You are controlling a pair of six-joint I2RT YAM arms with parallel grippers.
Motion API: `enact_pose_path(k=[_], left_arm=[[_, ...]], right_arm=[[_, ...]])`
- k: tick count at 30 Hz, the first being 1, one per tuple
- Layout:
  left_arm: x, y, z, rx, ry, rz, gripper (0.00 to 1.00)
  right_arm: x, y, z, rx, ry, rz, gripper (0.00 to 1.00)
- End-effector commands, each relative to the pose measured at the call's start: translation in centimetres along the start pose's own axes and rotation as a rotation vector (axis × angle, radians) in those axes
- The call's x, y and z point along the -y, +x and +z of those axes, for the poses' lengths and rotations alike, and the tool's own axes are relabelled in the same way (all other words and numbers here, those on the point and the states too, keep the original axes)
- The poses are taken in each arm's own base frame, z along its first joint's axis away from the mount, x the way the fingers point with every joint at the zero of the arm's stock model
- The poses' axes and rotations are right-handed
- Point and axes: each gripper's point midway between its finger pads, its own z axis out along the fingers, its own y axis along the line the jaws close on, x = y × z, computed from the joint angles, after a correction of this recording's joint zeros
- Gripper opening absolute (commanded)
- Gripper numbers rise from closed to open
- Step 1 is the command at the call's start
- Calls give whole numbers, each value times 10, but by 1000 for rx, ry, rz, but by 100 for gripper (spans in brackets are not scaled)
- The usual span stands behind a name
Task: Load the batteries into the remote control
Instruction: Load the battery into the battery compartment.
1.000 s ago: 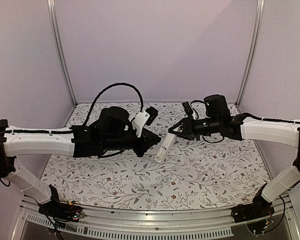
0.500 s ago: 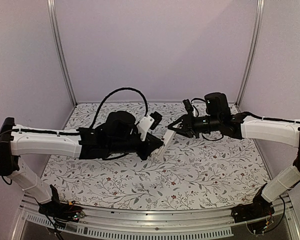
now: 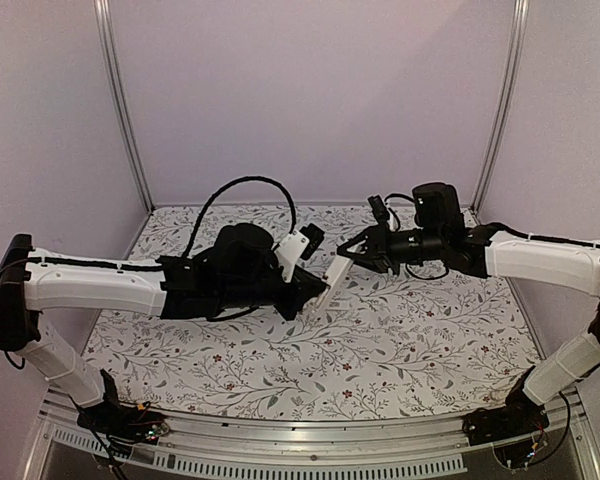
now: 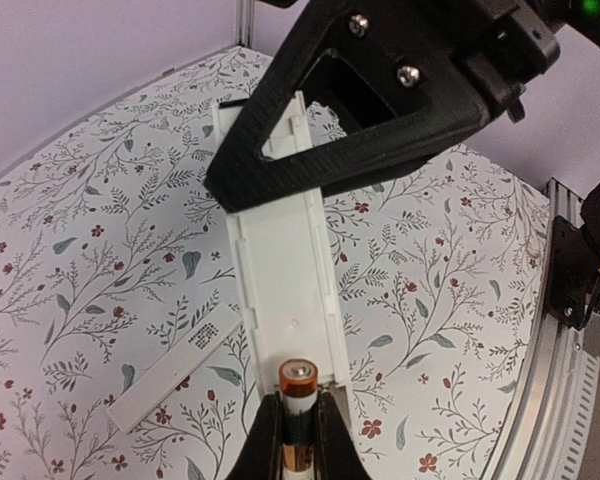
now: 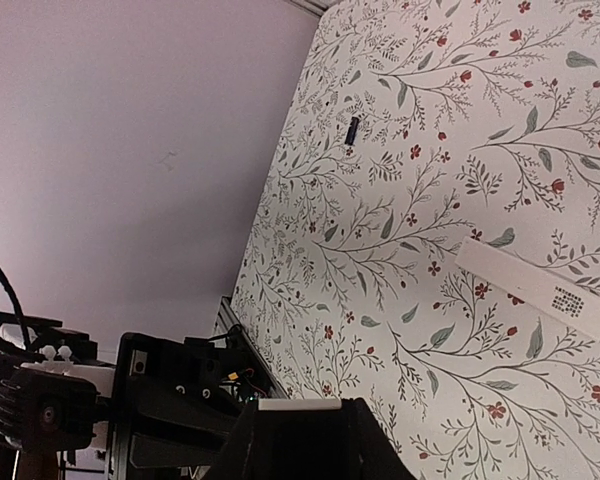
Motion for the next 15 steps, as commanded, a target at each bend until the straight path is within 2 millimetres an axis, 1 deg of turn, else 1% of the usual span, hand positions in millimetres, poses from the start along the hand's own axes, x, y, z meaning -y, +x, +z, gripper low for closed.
enact_pose_path(k=[1,8,15], left_arm=[[6,2,2,5,4,15,0],[3,11,1,-19,-5,16,0],[2,20,3,-50,-13,24,5]], right_arm=[[-23,-12,-12,34,-58,-28,0],[-24,-14,-15,39,-62,-27,0],[-25,-16,-16,44,-65,-27,0]])
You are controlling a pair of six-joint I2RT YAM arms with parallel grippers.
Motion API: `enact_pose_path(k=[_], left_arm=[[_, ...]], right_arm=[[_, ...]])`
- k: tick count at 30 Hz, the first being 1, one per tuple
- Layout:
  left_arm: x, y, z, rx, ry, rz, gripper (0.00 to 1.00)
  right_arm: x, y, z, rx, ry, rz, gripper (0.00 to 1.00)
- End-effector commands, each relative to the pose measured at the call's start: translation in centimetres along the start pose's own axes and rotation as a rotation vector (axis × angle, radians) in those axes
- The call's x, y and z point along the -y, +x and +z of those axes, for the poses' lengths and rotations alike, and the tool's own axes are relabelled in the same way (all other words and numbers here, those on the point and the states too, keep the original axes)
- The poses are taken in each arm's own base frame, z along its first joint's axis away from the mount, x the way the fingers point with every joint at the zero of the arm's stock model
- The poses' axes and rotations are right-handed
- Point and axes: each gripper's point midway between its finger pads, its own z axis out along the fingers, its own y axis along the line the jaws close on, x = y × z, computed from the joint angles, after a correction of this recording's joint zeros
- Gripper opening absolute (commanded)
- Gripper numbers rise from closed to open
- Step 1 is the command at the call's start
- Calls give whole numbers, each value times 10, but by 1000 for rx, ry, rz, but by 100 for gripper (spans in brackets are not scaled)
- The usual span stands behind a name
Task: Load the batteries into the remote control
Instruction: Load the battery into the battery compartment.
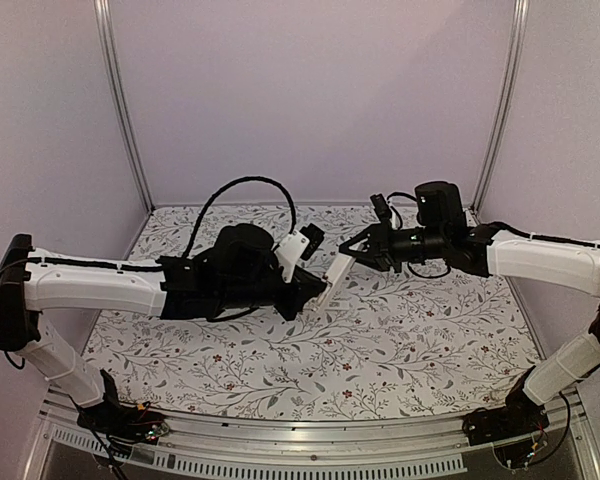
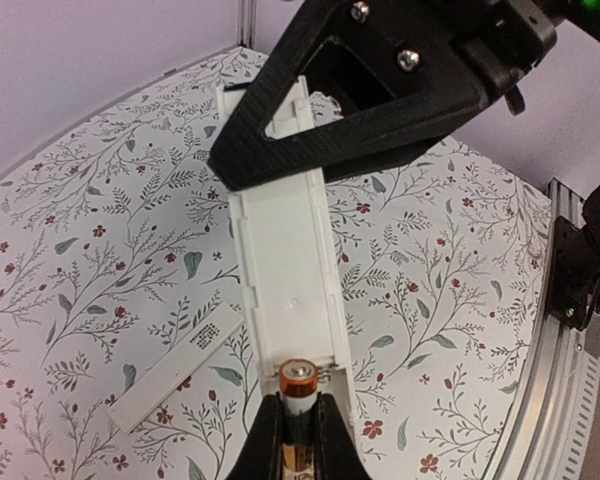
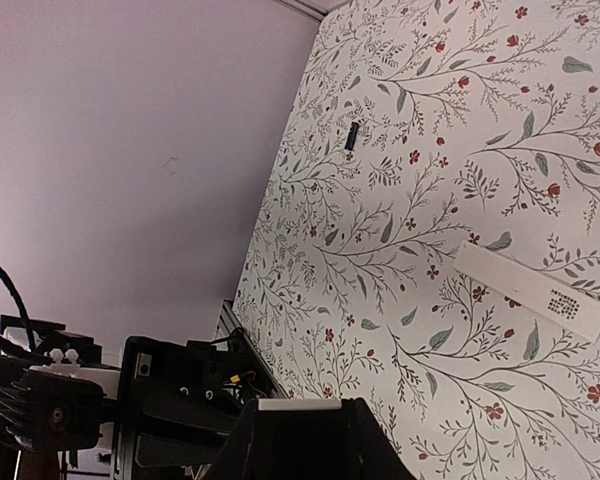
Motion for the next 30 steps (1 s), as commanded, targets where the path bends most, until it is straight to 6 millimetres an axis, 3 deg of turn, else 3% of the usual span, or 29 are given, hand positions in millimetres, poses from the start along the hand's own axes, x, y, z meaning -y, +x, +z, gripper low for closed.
enact_pose_path(k=[1,20,30], left_arm=[[3,20,3,-51,-7,25,5],[7,23,7,-72,-14,50,11],[4,34,7,-122,-29,54,15]], right_arm=[[-25,-11,-11,31,-63,-34,0],[-25,-13,-14,37,-65,-30,0],[-25,-13,-15,38,-65,-32,0]])
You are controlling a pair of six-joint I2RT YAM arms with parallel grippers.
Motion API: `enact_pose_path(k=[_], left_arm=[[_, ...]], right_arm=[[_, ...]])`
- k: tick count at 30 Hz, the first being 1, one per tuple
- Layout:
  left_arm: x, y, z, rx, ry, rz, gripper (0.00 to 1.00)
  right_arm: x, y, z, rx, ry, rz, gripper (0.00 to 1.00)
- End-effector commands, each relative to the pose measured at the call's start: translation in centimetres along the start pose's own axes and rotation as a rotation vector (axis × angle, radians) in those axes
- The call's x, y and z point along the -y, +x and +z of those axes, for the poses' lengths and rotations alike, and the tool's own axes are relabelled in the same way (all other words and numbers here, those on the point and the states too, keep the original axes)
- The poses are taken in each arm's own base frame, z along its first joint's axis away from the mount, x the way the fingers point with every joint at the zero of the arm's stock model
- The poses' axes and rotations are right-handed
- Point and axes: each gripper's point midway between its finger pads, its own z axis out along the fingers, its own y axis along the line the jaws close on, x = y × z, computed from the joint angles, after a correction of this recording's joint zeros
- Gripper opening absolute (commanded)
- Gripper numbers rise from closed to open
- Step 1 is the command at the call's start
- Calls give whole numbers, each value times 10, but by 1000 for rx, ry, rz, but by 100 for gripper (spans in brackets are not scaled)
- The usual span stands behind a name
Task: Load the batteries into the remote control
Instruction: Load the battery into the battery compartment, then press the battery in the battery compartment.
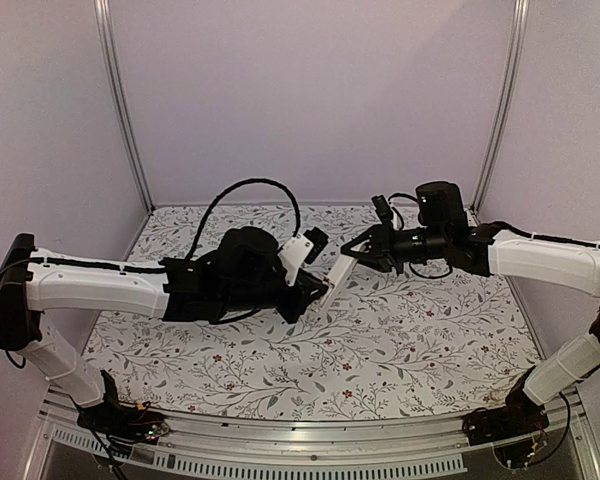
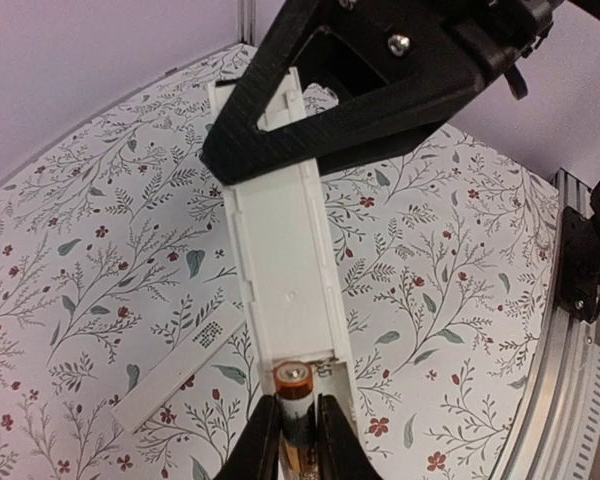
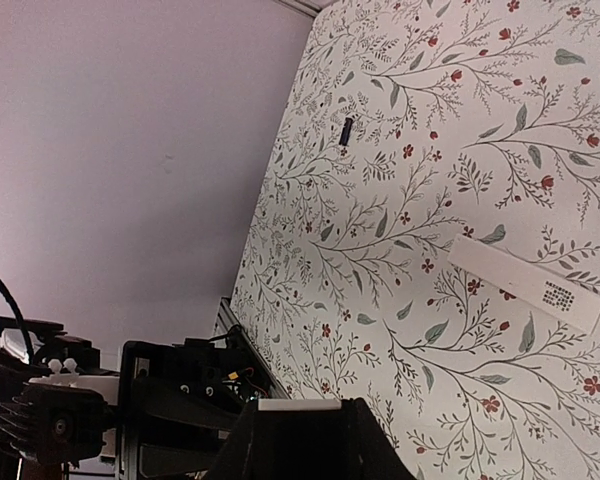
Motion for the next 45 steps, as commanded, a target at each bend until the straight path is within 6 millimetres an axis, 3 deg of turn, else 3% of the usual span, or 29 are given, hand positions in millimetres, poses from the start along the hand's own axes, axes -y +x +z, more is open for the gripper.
enact_pose_path(k=[1,11,29,33,37,39,45], left_arm=[[1,30,5,-109,-14,25,15],[2,29,5,-118,-13,30,19],[3,-16,-26,-14,53,85,53],[8,-20,-44,4,124,194,61],[21,-7,-66,20,219,411,77],[25,6,-75,23,249,519,98],[18,17,-83,-2,155,797,100]], right_arm=[[-27,-14,-13,46,-73,-43,0],[-25,-14,-12,42,-74,-42,0],[-6,2,-3,-21,-53,-23,0],[-4,8,-2,-53,-54,-24,0],[-7,12,-2,-79,-65,-33,0],[-11,12,-2,-89,-80,-39,0],[-15,17,-3,-132,-91,-2,0]])
